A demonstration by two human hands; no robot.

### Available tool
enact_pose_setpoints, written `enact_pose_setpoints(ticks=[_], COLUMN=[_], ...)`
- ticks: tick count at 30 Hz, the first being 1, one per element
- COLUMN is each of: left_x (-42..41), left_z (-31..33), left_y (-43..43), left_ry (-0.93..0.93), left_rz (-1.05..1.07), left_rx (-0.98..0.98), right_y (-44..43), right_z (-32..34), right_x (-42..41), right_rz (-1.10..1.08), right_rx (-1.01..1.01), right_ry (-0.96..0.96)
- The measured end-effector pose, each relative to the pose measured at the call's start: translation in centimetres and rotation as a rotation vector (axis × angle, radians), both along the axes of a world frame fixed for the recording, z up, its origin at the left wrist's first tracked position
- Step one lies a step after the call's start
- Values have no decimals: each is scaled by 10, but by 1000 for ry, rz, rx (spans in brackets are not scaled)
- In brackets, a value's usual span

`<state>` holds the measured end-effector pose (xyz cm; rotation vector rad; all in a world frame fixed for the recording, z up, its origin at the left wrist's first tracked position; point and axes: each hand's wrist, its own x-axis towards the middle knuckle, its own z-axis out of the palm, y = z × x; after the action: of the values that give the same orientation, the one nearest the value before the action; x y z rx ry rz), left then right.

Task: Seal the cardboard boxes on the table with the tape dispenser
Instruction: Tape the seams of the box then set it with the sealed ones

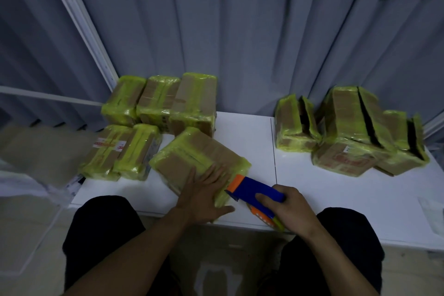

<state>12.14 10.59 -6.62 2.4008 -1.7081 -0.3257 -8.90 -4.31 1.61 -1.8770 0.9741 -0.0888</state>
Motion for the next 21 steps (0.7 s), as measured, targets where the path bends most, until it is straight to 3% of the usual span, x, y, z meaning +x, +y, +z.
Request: enact_pose_setpoints(ticks=[4, 9, 21], left_x=[2, 2, -1], left_z=[-3, -5, -2], left_y=[0, -1, -3], left_ry=[-34, -53, -26], left_rz=[-12, -10, 20], left_rx=[-1, 15, -10], right_y=[-8, -10, -5], right_z=[3, 3, 4], right_x=[12, 31, 5], right_rz=[66, 88, 21], right_rx=[59, -42, -5], right_ry=[147, 351, 264])
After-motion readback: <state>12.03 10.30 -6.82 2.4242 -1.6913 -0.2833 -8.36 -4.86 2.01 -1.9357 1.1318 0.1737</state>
